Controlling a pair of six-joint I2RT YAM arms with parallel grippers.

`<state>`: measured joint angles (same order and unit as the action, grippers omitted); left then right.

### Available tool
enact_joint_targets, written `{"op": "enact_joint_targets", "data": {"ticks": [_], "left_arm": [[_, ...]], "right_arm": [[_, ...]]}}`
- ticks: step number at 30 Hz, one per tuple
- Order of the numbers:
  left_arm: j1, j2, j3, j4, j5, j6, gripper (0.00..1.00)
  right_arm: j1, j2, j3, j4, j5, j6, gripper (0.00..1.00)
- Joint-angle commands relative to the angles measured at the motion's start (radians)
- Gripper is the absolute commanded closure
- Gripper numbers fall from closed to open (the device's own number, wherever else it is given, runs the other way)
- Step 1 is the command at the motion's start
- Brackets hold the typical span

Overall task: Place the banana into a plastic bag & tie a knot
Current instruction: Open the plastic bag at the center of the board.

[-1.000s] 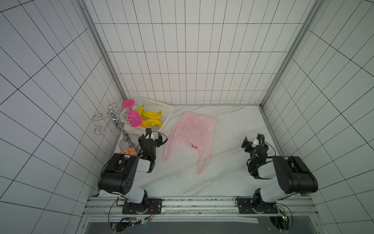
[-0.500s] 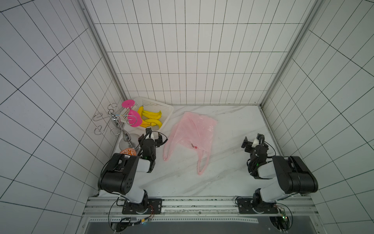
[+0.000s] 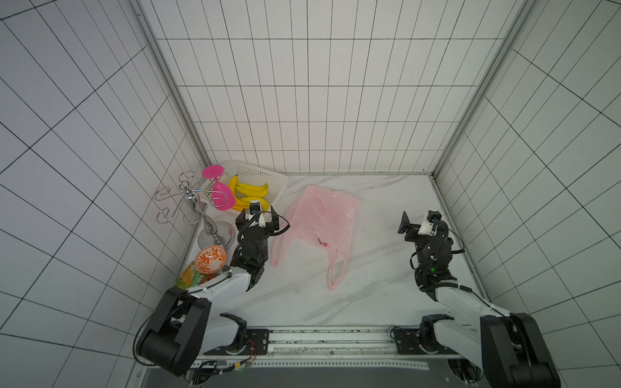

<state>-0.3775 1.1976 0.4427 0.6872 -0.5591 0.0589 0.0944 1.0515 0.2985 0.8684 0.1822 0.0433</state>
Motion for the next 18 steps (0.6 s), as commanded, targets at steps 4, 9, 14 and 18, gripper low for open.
{"op": "enact_joint_targets", "data": {"ticks": [4, 9, 14, 18], "left_arm": [[-0.023, -0.214, 0.113, -0.429, -0.125, -0.303, 0.02], [0.060, -0.362, 0.152, -0.786, -0.032, -0.731, 0.02], [0.130, -0.447, 0.114, -0.833, 0.271, -0.659, 0.02], [0.069, -0.440, 0.131, -0.974, 0.287, -0.642, 0.02]], "right_arm": [[0.004, -0.118, 0.236, -0.408, -0.076, 0.332, 0.01], [-0.031, -0.181, 0.249, -0.533, -0.215, 0.460, 0.01], [0.148, -0.145, 0.358, -0.750, -0.187, 0.286, 0.01], [0.368, -0.115, 0.384, -0.886, -0.072, 0.255, 0.01]]}}
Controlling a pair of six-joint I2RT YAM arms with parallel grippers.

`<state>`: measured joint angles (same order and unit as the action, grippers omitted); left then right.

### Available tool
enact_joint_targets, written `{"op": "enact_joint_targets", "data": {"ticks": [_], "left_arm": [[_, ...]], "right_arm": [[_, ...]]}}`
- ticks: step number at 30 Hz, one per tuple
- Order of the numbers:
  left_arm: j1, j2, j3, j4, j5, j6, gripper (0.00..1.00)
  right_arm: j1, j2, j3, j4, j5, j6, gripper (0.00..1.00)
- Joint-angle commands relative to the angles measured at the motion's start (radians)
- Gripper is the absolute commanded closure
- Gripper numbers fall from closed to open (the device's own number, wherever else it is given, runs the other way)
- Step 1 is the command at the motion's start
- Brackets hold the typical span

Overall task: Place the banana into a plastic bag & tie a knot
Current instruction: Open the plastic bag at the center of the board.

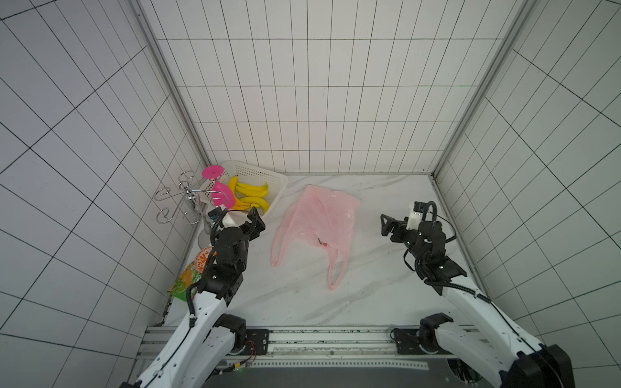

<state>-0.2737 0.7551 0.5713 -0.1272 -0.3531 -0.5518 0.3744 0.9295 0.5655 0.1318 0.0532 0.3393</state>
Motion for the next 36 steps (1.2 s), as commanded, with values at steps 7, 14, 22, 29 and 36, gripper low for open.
{"op": "enact_joint_targets", "data": {"ticks": [7, 14, 22, 29, 36], "left_arm": [[-0.206, 0.008, -0.038, -0.208, 0.023, -0.027, 0.03], [-0.366, 0.149, -0.030, -0.144, -0.022, 0.028, 0.06], [-0.474, 0.364, -0.028, -0.052, -0.021, 0.086, 0.07], [-0.473, 0.566, 0.062, -0.034, -0.089, 0.084, 0.05], [-0.472, 0.660, 0.122, 0.003, -0.059, 0.073, 0.09]], "right_arm": [[0.305, 0.039, 0.002, -0.128, 0.081, 0.084, 0.06], [0.451, 0.175, -0.036, -0.029, 0.102, 0.165, 0.13], [0.478, 0.330, -0.052, 0.020, 0.156, 0.226, 0.22], [0.481, 0.471, -0.021, 0.067, 0.162, 0.246, 0.30], [0.480, 0.541, -0.002, 0.119, 0.178, 0.237, 0.50]]}}
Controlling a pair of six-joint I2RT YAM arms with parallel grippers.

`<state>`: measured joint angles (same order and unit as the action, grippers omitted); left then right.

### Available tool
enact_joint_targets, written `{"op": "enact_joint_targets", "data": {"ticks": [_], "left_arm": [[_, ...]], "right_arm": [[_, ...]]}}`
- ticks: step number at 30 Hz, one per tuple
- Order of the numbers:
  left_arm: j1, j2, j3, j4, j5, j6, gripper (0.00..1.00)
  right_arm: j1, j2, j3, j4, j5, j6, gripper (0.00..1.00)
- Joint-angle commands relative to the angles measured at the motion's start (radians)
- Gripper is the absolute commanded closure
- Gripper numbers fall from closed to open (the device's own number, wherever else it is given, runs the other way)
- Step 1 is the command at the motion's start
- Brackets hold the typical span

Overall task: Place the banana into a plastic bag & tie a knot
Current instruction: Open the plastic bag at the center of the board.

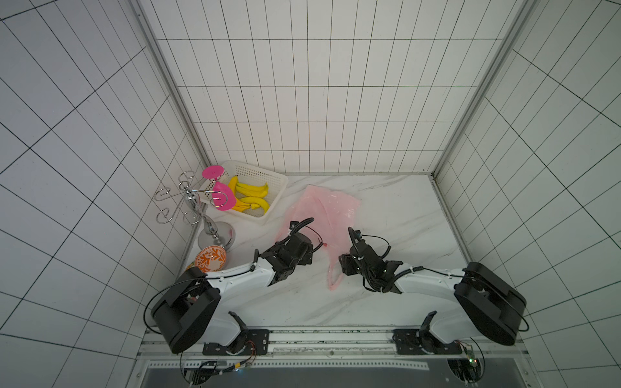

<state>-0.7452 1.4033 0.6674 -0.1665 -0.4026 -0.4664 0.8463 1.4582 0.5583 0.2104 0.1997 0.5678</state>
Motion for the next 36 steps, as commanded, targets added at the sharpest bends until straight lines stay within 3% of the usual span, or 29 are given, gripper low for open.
{"op": "enact_joint_targets", "data": {"ticks": [1, 6, 9, 20, 27, 34, 36], "left_arm": [[0.001, 0.016, 0.028, 0.045, -0.008, -0.015, 0.09], [0.002, 0.013, 0.032, 0.054, -0.016, -0.001, 0.08], [0.001, -0.009, 0.027, 0.059, -0.024, 0.012, 0.07], [-0.013, -0.101, 0.019, 0.121, 0.019, 0.115, 0.04], [-0.016, -0.068, 0.058, 0.146, 0.077, 0.163, 0.04], [-0.046, -0.196, -0.061, 0.268, 0.159, 0.212, 0.03], [-0.046, -0.195, -0.071, 0.286, 0.107, 0.213, 0.03]], "right_arm": [[0.008, 0.013, 0.009, 0.041, 0.044, 0.007, 0.55], [0.008, -0.026, 0.004, 0.062, 0.082, -0.012, 0.84], [0.008, -0.087, 0.008, 0.034, 0.073, -0.028, 0.95], [0.010, -0.256, 0.127, -0.241, -0.012, -0.108, 1.00], [0.010, -0.338, 0.213, -0.368, -0.101, -0.110, 1.00], [0.010, -0.372, 0.264, -0.453, -0.096, -0.105, 1.00], [0.010, -0.370, 0.279, -0.465, -0.119, -0.117, 1.00]]}}
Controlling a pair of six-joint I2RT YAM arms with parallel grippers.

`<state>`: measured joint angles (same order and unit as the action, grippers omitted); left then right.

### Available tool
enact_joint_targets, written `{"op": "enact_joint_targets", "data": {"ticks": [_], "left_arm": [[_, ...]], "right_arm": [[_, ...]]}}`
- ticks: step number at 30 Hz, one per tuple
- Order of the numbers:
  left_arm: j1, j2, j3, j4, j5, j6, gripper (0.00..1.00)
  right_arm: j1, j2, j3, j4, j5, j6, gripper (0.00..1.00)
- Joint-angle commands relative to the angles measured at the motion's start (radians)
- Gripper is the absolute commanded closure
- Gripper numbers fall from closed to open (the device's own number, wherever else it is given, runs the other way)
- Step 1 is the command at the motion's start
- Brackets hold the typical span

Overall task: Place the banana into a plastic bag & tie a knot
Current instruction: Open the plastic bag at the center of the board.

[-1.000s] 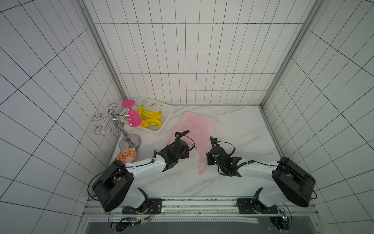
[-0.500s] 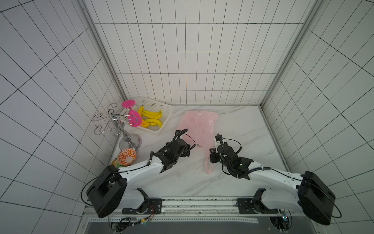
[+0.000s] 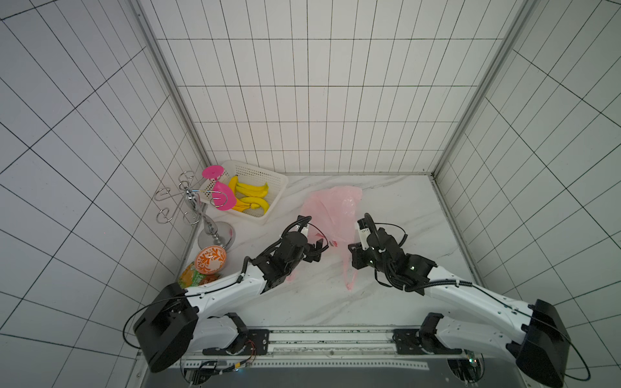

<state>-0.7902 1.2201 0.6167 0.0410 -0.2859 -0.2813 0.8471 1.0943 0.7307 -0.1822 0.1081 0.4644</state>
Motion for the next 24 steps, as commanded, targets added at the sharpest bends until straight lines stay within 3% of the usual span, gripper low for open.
{"op": "enact_joint_targets", "data": {"ticks": [1, 9, 11, 13, 16, 21, 24], "left_arm": [[-0.001, -0.001, -0.019, 0.086, -0.048, 0.030, 0.03], [0.001, 0.121, 0.101, 0.046, -0.213, 0.060, 0.16], [0.008, 0.137, 0.135, 0.042, -0.224, 0.071, 0.26], [0.024, 0.142, 0.171, 0.032, -0.206, 0.063, 0.43], [0.038, 0.125, 0.197, 0.028, -0.182, 0.057, 0.55], [0.062, 0.097, 0.200, 0.049, -0.160, 0.062, 0.89], [0.069, 0.084, 0.206, 0.027, -0.128, 0.057, 0.97]], "right_arm": [[0.010, -0.004, 0.117, -0.083, -0.043, -0.020, 1.00], [0.013, -0.032, 0.206, -0.214, -0.129, -0.058, 1.00], [0.013, -0.033, 0.223, -0.258, -0.125, -0.062, 1.00], [0.013, -0.022, 0.235, -0.310, -0.093, -0.063, 1.00], [0.012, -0.003, 0.237, -0.386, -0.028, -0.063, 1.00], [0.009, 0.010, 0.216, -0.459, 0.060, -0.060, 1.00], [0.008, 0.014, 0.214, -0.481, 0.118, -0.057, 0.99]]}}
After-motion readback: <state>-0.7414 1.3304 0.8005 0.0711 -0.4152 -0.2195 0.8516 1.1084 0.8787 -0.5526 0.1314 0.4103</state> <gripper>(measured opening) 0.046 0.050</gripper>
